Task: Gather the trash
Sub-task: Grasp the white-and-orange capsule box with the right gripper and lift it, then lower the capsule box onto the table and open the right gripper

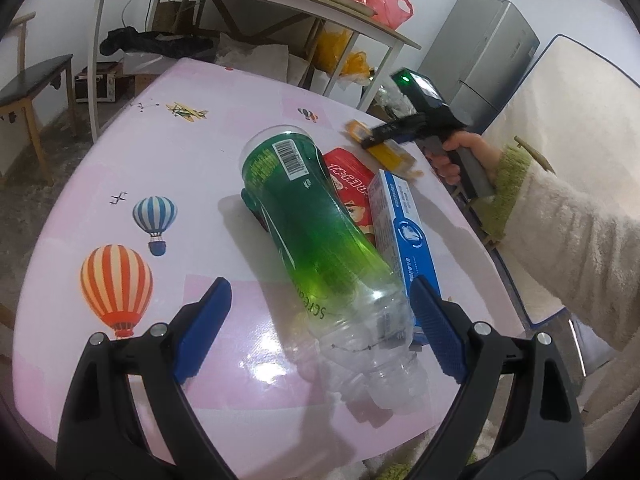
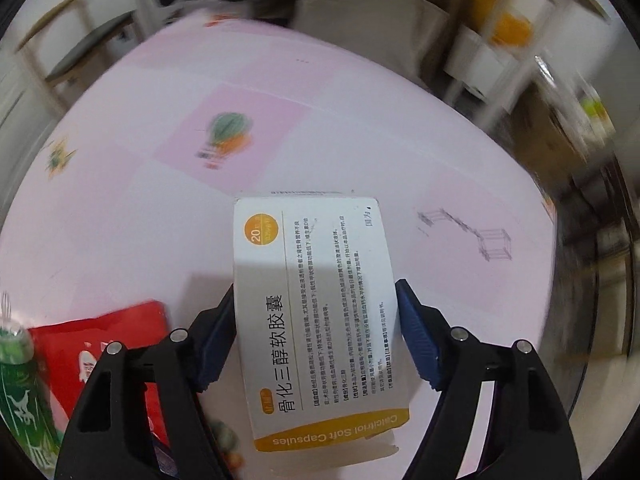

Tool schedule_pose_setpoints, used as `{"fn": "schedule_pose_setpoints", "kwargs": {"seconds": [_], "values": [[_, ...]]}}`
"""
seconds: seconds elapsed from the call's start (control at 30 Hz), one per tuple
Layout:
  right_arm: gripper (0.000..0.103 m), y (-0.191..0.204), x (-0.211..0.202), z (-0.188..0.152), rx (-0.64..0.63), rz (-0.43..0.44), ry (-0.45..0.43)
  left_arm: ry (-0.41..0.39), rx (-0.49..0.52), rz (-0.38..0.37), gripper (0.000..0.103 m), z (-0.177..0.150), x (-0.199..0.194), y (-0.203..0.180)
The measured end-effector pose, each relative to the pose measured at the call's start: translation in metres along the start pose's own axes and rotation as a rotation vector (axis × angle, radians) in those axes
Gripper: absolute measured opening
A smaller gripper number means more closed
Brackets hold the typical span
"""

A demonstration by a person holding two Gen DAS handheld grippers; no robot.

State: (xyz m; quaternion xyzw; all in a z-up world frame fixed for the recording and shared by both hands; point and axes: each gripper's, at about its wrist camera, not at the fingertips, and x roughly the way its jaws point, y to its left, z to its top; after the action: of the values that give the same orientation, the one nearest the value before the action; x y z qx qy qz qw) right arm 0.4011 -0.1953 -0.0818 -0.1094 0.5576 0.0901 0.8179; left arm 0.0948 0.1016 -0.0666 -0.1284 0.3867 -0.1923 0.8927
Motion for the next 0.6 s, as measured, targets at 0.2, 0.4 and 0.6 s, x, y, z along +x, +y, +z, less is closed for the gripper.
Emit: {"fn": "schedule_pose_setpoints", "kwargs": {"seconds": [0.2,0.4,0.6], "values": [[0.072,-0.035,-0.022,-0.063,0.179,0.001,0.024,-0.022,0.010,0.009,0.086,-0.005,-0.009,-0.003],[0.072,-0.036,-0.052,-0.148,0.331,0.025,0.019,-0.022,0.010,0.006,0.086,-0.009,-0.010,-0.005],[0.072,-0.009,-0.080,-0.212,0.448,0.117,-0.017,-0.025,0.035,0.018,0.086,-0.016,-0.015,-0.011]]}}
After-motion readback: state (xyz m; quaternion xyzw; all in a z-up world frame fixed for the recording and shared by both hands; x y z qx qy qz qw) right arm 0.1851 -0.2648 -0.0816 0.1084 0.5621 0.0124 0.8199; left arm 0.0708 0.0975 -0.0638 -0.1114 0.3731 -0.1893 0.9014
